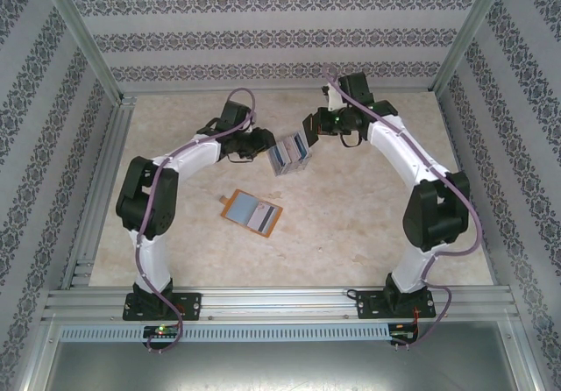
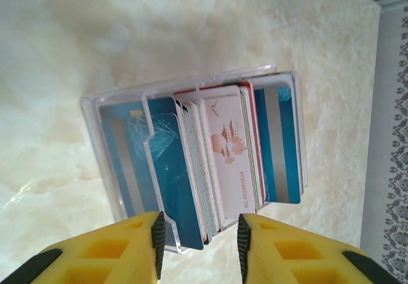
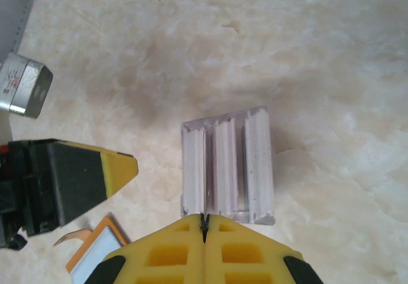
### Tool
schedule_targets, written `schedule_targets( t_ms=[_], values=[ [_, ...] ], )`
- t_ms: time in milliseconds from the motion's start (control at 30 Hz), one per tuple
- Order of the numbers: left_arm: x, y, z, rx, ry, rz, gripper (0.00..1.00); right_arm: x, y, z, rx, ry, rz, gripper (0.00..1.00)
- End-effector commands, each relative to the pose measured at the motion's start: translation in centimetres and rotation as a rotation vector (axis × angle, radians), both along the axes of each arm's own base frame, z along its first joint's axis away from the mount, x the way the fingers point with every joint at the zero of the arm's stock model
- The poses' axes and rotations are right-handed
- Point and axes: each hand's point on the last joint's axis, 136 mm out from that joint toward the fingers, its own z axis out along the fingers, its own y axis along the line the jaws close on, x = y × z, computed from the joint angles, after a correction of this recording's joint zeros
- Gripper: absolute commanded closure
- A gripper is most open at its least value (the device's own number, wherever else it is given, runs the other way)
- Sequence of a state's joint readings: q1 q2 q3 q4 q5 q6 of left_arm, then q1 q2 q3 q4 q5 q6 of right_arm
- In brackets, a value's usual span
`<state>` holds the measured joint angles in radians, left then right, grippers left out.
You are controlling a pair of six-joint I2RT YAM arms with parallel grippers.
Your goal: Put the credit cards into the card holder
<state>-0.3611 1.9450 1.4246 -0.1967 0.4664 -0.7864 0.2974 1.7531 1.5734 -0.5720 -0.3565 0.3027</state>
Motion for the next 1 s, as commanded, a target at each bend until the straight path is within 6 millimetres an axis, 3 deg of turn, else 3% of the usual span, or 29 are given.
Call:
schedule_targets(
  t_ms=[0, 167, 400, 633, 967],
  values=[
    [-0.5, 2.0, -0.2, 0.056, -0.001, 0.009, 0.63, -2.3, 1.4, 1.3, 0.021, -0.028, 0.055, 0.95],
    [-0.4, 3.7, -1.0, 0.076, 0.018, 0.027, 0.63, -6.3, 3.6, 1.6, 0.057, -0.014, 0.134, 0.95],
    [-0.1, 5.1, -2.3, 0.066, 0.049, 0.044, 0.63, -13.1, 7.9, -0.3, 0.103, 0.068, 0.308, 0.95],
    [0.3, 6.1, -3.6, 0.082, 0.077, 0.047, 0.63, -19.7, 11.5, -4.8, 0.1, 0.236, 0.499, 0.95],
    [-0.3, 7.0, -5.9, 0.09, 0.119, 0.058, 0.63, -24.9, 14.1, -10.4, -0.008, 0.418, 0.661, 0.95]
  ],
)
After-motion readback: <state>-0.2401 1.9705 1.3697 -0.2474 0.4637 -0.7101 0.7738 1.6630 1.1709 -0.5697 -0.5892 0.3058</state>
